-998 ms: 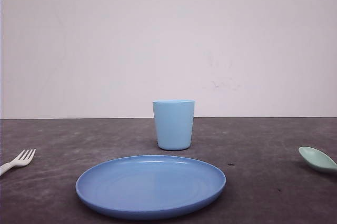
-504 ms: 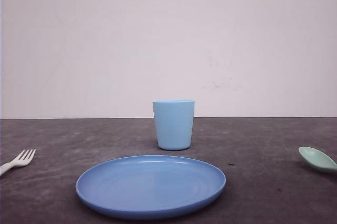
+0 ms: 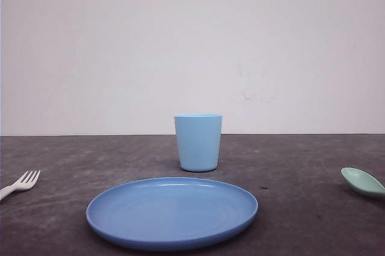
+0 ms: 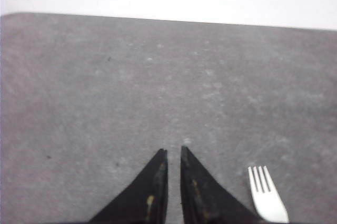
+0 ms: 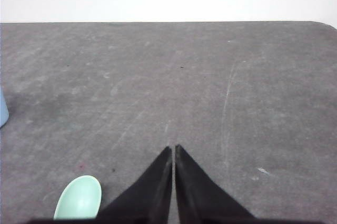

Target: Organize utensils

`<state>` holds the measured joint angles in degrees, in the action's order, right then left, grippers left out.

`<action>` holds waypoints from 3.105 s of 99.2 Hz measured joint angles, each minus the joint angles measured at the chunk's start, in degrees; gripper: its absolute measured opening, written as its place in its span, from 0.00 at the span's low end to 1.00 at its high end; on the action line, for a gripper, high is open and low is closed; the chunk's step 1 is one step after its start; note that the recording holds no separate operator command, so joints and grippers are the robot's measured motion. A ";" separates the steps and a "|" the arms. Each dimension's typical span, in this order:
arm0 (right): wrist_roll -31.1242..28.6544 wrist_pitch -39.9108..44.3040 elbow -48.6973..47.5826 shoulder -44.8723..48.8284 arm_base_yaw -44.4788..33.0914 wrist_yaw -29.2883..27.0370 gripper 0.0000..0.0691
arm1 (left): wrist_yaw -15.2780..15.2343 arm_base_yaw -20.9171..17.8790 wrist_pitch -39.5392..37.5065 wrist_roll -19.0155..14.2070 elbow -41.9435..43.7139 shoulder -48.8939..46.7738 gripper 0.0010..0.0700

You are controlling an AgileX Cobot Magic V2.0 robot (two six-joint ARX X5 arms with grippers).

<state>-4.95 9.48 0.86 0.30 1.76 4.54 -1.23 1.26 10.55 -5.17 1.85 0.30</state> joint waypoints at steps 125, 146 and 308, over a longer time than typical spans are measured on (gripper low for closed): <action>0.42 33.20 49.96 45.94 0.52 7.06 0.01 | 10.60 1.64 22.47 2.93 44.17 37.29 0.01; 0.92 34.10 49.96 54.05 0.72 5.73 0.01 | 10.21 2.32 23.54 4.04 44.17 44.35 0.01; 2.21 34.07 49.96 56.74 0.77 4.22 0.98 | 7.89 14.51 29.90 -7.80 44.15 66.49 0.67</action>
<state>-2.74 43.55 50.83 57.04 2.52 8.75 6.66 15.77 40.45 -12.97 46.00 66.78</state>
